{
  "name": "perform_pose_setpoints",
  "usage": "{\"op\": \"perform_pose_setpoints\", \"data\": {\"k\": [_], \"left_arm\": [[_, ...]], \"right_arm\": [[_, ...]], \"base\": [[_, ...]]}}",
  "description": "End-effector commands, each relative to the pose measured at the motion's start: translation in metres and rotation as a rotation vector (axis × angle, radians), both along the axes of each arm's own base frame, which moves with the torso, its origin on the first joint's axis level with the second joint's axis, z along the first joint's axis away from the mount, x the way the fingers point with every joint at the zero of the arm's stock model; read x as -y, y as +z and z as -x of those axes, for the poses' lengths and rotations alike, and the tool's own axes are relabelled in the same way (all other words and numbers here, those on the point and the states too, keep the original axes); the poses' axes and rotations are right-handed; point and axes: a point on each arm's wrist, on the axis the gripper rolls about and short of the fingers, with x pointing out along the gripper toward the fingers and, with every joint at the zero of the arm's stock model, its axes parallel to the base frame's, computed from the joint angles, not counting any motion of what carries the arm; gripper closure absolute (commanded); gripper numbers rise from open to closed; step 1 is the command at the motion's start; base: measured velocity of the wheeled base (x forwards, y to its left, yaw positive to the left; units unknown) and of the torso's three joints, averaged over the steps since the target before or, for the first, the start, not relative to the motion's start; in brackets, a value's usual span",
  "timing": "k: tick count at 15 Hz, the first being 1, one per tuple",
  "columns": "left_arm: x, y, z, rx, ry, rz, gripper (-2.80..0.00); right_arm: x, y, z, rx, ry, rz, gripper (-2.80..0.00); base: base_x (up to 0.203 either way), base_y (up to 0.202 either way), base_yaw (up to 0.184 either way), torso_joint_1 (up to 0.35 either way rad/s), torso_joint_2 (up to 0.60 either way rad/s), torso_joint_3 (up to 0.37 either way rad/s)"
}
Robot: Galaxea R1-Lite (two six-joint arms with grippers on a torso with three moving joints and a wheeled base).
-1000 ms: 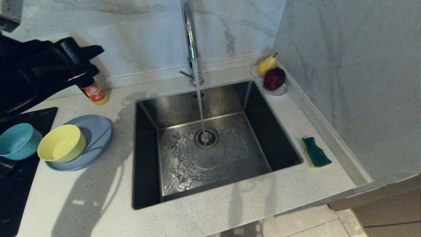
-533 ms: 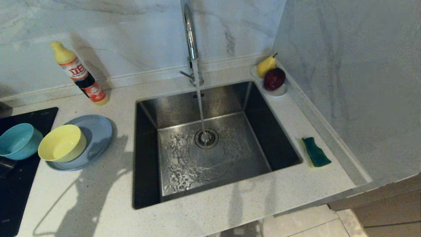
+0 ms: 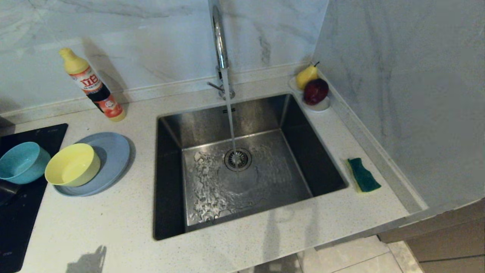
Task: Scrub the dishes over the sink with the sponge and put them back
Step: Turn on the faucet, then pick up a bowl and the sponge
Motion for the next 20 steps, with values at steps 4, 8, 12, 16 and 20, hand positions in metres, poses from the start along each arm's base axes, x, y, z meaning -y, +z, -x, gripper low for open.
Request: {"op": "perform_pose_setpoints", "data": {"k": [4, 8, 12, 16, 20], "left_arm": [[-0.0002, -0.0373, -0.0008, -0.016, 0.013, -0.041, 0.00], [-0.0002, -0.0374, -0.0008, -0.016, 0.014, -0.033, 0.00], [-0.0002, -0.0372, -0.0008, -0.014, 0.012, -0.027, 0.00], [-0.0002, -0.0372, -0.0008, -0.014, 0.012, -0.028, 0.00], [-0.0002, -0.0372, -0.0008, -0.014, 0.012, -0.028, 0.00]], "right_arm": [[0.0000, 0.0000, 0.0001, 0.002, 0.001, 0.001, 0.00], [0.0000, 0.0000, 0.0001, 0.002, 0.001, 0.002, 0.00], [0.0000, 0.0000, 0.0001, 0.002, 0.001, 0.000, 0.00], [0.0000, 0.0000, 0.0001, 0.002, 0.001, 0.001, 0.00], [0.0001, -0.0009, 0.0002, -0.004, -0.003, 0.002, 0.00]], "base": [[0.000, 0.000, 0.000, 0.000, 0.00, 0.000], [0.000, 0.000, 0.000, 0.000, 0.00, 0.000], [0.000, 0.000, 0.000, 0.000, 0.00, 0.000], [0.000, 0.000, 0.000, 0.000, 0.00, 0.000], [0.000, 0.000, 0.000, 0.000, 0.00, 0.000]]}}
